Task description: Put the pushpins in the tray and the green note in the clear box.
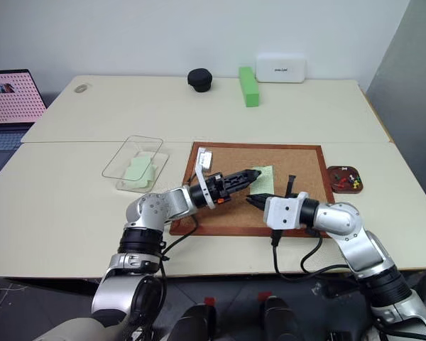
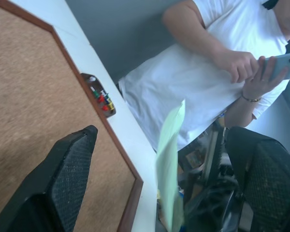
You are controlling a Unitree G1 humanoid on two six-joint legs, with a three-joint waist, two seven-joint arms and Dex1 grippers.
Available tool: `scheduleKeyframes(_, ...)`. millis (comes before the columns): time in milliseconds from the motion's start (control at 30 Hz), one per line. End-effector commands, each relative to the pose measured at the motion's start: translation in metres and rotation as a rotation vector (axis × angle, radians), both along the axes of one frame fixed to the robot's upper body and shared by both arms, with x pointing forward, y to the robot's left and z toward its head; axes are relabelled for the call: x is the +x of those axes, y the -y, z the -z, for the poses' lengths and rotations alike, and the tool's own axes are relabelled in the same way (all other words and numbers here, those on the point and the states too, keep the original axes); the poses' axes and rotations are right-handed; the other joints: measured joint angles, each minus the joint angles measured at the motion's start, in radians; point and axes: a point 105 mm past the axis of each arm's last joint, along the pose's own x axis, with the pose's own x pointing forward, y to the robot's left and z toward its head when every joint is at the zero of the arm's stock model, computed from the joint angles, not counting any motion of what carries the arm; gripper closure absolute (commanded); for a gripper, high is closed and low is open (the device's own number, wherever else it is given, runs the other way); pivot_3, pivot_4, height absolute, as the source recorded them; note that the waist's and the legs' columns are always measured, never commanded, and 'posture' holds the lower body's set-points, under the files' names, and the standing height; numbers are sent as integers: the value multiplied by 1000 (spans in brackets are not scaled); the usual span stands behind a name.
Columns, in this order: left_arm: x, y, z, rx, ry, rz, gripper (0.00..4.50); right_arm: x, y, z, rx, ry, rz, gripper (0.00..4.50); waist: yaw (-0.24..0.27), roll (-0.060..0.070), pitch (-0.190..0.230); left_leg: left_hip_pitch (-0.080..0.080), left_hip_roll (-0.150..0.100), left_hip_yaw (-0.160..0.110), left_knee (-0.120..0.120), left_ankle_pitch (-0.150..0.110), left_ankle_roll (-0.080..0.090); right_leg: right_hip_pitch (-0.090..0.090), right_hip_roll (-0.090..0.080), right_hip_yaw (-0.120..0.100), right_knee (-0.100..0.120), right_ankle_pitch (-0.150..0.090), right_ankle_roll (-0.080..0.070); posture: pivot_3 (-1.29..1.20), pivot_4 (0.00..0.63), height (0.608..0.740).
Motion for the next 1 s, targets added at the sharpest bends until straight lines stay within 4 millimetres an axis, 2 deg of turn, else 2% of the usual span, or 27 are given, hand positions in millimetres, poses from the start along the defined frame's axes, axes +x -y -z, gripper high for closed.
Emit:
scheduleKeyframes(33,3,1,-10,-18,32,-1,473,0,-3,-19,22,60,-15,4500,0,0,0,0,0,0,0,0,0,0,0,0,0,0,0,0,150,740)
scheduleKeyframes(233,0,3,-9,-17,31,19,1636,1,-4,-19,21,61,-18,4500,0,0,0,0,0,0,0,0,0,0,0,0,0,0,0,0,150,740)
scheduleKeyframes(367,-3,5,0,36,44,25,2475,2,-6,-21,22,71,-22,4500,0,0,0,0,0,0,0,0,0,0,0,0,0,0,0,0,150,740)
scheduleKeyframes(400,-3,5,1,39,44,27,2544,2,-6,-21,23,72,-24,4500,0,0,0,0,0,0,0,0,0,0,0,0,0,0,0,0,150,740)
scheduleKeyframes(700,-2,7,-3,30,53,30,4344,1,-11,-22,25,75,-37,4500,0,0,0,0,0,0,0,0,0,0,0,0,0,0,0,0,150,740)
scheduleKeyframes(867,-1,6,-4,35,60,22,4446,3,-10,-22,33,69,-25,4500,0,0,0,0,0,0,0,0,0,0,0,0,1,0,0,0,150,740)
scheduleKeyframes(1000,5,3,7,107,76,-15,4446,6,-8,-25,70,39,7,4500,0,0,0,0,0,0,0,0,0,0,0,0,1,0,0,0,150,740)
